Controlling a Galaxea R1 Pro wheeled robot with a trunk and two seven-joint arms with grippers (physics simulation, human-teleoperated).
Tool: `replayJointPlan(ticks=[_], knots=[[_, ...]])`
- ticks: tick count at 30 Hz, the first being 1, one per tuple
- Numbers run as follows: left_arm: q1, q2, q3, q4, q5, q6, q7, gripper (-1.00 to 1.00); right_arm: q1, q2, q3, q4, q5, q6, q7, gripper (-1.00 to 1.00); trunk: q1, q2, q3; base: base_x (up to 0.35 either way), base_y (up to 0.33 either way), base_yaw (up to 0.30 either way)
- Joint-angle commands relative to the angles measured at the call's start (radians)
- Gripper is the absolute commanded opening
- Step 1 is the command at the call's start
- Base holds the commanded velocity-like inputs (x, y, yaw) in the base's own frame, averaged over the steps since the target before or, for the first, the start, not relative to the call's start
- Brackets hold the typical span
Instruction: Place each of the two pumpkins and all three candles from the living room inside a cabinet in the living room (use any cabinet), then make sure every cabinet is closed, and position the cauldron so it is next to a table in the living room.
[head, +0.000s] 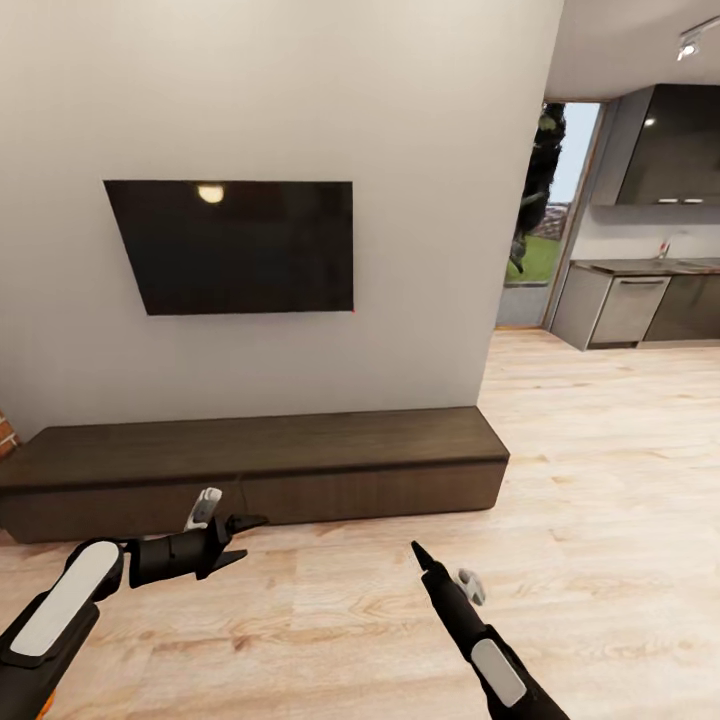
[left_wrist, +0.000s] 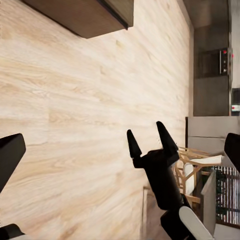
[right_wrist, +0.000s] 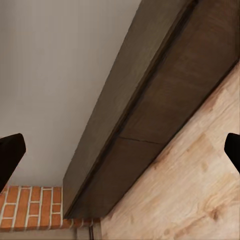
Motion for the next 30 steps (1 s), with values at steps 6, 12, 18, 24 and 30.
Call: replayJointPlan(ticks=[6, 12, 18, 24, 30], knots=[[0.0, 0.008, -0.004, -0.017, 0.03, 0.001, 0.002, 1.0, -0.001, -0.005, -0.012, -0.008, -0.054, -0.014, 0.024, 1.0, 0.023, -0.043, -0.02, 0.0, 0.0, 0.0], [0.001, 0.013, -0.019, -0.024, 0.059, 0.001, 0.002, 1.0, -0.001, -0.014, -0.012, -0.01, -0.176, -0.007, 0.101, 1.0, 0.046, -0.085, -0.039, 0.0, 0.0, 0.0], [0.001, 0.015, -0.028, -0.025, 0.079, 0.001, 0.002, 1.0, -0.001, -0.02, -0.012, -0.01, -0.197, -0.006, 0.128, 1.0, 0.069, -0.127, -0.058, 0.0, 0.0, 0.0], [0.001, 0.019, -0.029, -0.025, 0.088, 0.002, 0.002, 1.0, -0.001, -0.019, -0.012, -0.009, -0.198, -0.012, 0.129, 1.0, 0.092, -0.169, -0.076, 0.0, 0.0, 0.0], [0.009, 0.046, -0.044, -0.025, 0.153, 0.003, 0.001, 1.0, -0.001, -0.02, -0.011, -0.008, -0.2, -0.015, 0.129, 1.0, 0.115, -0.211, -0.095, 0.0, 0.0, 0.0]])
